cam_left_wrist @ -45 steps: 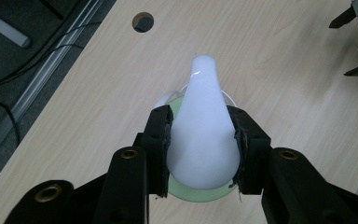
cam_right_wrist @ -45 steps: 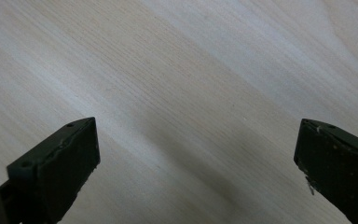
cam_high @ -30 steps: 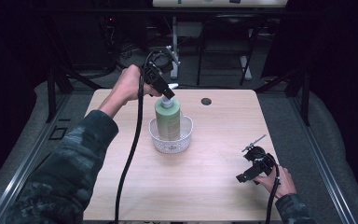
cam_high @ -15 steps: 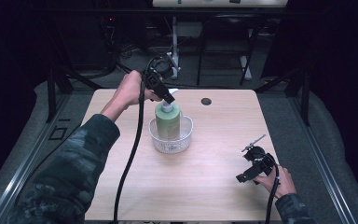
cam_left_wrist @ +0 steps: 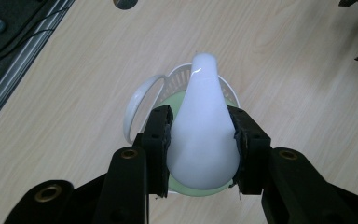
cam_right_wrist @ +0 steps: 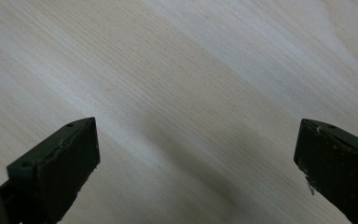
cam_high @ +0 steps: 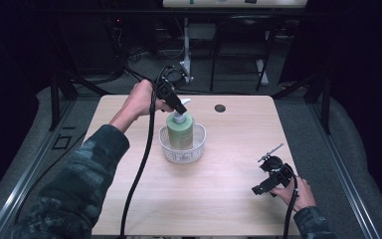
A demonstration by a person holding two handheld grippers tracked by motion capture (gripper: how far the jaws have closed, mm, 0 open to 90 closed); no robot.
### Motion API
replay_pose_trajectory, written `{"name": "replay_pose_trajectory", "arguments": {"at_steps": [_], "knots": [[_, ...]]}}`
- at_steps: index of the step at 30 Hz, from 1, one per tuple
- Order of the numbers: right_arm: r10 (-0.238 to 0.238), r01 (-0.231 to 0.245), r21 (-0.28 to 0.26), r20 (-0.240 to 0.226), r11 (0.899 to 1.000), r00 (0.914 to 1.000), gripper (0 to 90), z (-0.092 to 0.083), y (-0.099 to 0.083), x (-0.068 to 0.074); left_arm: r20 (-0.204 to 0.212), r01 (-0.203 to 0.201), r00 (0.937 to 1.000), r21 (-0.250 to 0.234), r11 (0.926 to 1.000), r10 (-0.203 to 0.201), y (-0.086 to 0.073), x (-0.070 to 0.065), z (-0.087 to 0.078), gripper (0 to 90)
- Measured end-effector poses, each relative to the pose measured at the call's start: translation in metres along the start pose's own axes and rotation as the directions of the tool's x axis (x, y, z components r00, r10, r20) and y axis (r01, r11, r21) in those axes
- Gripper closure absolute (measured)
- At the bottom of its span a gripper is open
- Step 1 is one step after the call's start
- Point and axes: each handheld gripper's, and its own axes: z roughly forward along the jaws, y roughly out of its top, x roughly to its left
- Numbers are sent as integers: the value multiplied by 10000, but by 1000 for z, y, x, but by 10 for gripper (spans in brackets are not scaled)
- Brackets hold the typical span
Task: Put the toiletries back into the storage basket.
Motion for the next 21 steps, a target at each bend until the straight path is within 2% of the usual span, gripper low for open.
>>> {"name": "replay_pose_trajectory", "arguments": {"at_steps": [12, 21], "knots": [[-12, 12, 32, -47, 10000, 10000, 0, 0, 0, 0, 42, 54, 10000, 40, 10000, -54, -7, 2, 10, 631], [-9, 9, 48, -49, 10000, 10000, 0, 1, 0, 0, 40, 145, 9999, -313, 9994, -144, -9, 1, 11, 631]]}}
